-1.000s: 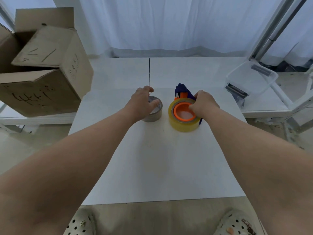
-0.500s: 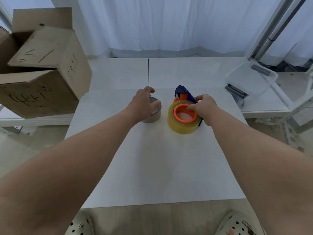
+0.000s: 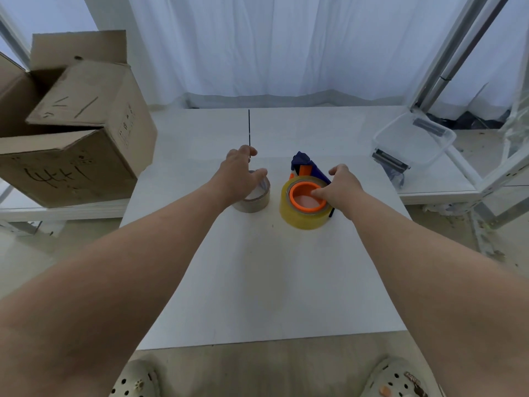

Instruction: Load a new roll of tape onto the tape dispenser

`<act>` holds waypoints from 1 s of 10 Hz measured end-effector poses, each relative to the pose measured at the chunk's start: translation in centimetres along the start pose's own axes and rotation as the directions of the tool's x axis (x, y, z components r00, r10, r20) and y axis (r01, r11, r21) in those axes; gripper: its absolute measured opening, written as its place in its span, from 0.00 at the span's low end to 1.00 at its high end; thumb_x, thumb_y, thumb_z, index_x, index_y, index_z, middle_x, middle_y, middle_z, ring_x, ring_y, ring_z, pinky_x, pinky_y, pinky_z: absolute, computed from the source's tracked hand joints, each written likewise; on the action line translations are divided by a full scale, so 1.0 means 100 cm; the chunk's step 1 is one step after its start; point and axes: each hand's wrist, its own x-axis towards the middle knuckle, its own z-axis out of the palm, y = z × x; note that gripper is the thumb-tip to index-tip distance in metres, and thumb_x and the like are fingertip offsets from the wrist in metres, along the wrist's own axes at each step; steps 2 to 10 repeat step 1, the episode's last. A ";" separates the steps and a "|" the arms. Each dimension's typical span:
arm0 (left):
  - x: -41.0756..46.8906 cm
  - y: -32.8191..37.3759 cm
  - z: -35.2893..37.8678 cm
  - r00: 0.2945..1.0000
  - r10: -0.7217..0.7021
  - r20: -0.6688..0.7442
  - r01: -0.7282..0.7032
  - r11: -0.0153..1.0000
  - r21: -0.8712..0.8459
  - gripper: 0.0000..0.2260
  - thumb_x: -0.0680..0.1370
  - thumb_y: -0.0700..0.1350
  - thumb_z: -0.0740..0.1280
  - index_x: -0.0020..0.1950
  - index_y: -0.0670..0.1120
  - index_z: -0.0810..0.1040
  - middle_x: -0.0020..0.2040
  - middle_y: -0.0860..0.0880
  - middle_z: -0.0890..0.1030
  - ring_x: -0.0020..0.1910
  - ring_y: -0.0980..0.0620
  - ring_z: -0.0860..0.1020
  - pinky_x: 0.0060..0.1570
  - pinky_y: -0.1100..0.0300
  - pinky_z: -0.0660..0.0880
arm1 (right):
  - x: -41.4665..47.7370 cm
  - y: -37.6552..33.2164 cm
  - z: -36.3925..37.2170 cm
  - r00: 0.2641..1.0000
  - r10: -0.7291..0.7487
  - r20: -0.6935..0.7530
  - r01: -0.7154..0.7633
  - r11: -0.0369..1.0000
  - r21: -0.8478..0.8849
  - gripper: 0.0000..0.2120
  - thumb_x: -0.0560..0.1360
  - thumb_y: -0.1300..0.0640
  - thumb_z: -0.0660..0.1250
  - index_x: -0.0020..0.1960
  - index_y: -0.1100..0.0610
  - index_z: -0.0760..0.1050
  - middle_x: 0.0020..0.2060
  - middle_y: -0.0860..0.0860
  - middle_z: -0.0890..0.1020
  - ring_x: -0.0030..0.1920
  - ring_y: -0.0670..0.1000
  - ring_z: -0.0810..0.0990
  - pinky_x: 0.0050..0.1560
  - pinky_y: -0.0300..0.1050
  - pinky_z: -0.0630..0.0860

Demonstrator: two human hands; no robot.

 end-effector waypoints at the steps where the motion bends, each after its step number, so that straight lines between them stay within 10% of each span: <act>1: -0.007 0.007 -0.013 1.000 0.013 -0.026 -0.014 1.000 -0.028 0.22 0.77 0.50 0.65 0.69 0.45 0.65 0.66 0.42 0.68 0.62 0.44 0.72 0.62 0.50 0.70 | -0.012 -0.011 -0.008 0.999 -0.033 -0.025 0.031 0.997 -0.072 0.31 0.70 0.57 0.72 0.68 0.59 0.62 0.62 0.59 0.72 0.56 0.58 0.75 0.54 0.51 0.76; 10: -0.007 0.007 -0.013 1.000 0.013 -0.026 -0.014 1.000 -0.028 0.22 0.77 0.50 0.65 0.69 0.45 0.65 0.66 0.42 0.68 0.62 0.44 0.72 0.62 0.50 0.70 | -0.012 -0.011 -0.008 0.999 -0.033 -0.025 0.031 0.997 -0.072 0.31 0.70 0.57 0.72 0.68 0.59 0.62 0.62 0.59 0.72 0.56 0.58 0.75 0.54 0.51 0.76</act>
